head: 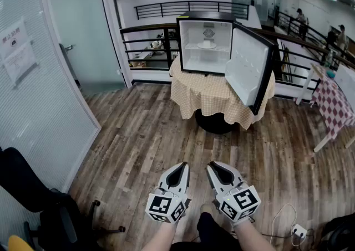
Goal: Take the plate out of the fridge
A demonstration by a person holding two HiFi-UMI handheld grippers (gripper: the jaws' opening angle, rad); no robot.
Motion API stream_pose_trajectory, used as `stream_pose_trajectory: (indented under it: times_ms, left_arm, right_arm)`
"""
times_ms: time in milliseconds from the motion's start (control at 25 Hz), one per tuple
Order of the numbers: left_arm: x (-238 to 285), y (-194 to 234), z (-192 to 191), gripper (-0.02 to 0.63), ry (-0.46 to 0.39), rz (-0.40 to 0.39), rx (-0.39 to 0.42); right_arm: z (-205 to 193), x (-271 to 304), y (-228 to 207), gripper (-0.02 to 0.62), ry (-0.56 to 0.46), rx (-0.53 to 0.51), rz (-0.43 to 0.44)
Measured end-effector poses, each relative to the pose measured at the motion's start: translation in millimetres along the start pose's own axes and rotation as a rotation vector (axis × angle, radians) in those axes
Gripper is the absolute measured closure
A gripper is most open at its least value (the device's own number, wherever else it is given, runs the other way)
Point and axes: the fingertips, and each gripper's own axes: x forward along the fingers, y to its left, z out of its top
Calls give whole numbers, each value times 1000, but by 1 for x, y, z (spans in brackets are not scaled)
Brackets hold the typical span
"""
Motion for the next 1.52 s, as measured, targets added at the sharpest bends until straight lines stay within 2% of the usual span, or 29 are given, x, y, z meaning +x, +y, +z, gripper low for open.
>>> stream_pose_trajectory:
  times_ms: [200,520,920,1520]
  left_arm:
    - [53,7,-7,597,30,-28,36]
    - [128,35,-20,597,70,-17,38]
    - [217,64,-27,597,67,5,39]
    - [280,73,-25,598,72,-19,53]
  right_arm:
    - [-4,36,-41,540,29,20,-12]
    - [-8,92,-98,548,57,34,22]
    - [-2,148,-165,554,61,22,86]
    - [4,182,-216,553,47,66,74]
